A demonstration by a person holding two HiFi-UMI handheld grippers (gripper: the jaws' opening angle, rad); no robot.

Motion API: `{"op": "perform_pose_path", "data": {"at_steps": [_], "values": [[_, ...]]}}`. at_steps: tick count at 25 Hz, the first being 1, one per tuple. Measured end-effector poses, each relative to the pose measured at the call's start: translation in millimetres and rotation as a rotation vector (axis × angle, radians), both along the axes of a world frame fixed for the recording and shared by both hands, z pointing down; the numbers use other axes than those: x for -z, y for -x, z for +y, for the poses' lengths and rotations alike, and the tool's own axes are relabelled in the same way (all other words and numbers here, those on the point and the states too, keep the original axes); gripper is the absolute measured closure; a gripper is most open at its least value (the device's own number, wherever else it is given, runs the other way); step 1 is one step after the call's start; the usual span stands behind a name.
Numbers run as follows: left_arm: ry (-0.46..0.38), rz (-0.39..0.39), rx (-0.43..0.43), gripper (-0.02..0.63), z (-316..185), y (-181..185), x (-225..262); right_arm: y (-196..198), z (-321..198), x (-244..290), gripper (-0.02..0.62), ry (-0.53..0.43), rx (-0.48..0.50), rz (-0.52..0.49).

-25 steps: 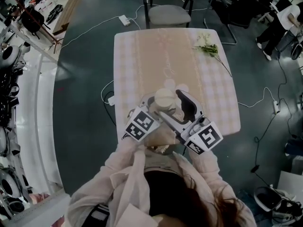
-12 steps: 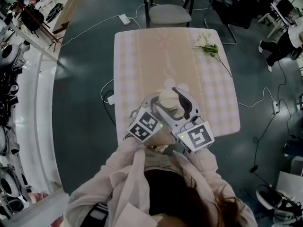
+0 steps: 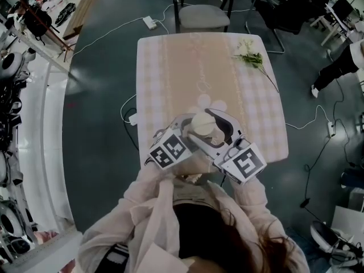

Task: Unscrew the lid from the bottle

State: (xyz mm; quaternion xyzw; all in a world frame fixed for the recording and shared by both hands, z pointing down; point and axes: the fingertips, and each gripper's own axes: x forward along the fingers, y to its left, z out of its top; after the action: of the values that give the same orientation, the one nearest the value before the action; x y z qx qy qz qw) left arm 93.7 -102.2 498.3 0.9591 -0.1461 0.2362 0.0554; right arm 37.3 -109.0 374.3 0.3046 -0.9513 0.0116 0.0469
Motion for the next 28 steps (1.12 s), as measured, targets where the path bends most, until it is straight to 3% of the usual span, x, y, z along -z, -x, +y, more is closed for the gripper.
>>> {"op": "perform_pose_path", "data": {"at_steps": [6, 9, 18, 25, 28], "values": [[-0.016, 0.036, -0.166, 0.290, 17.0, -2.1, 11.0, 6.2, 13.8, 7.5, 0.288, -0.013, 0.096, -0.029], [-0.011, 0.039, -0.209, 0.290, 22.2, -1.6, 11.7, 7.1, 16.5, 8.3, 0.288, -0.010, 0.111, -0.037], [0.012, -0.022, -0.223, 0.290, 29.6, 3.3, -10.1, -7.4, 12.8, 31.7, 0.290, -0.028, 0.122, -0.150], [-0.006, -0.007, -0.190, 0.290, 24.9, 2.1, -9.2, -37.8, -1.4, 57.3, 0.290, -0.079, 0.026, -0.212], [-0.016, 0.033, -0.158, 0.290, 18.5, 0.8, 0.1, -51.7, -6.3, 57.5, 0.288, -0.094, -0.034, -0.205]]}}
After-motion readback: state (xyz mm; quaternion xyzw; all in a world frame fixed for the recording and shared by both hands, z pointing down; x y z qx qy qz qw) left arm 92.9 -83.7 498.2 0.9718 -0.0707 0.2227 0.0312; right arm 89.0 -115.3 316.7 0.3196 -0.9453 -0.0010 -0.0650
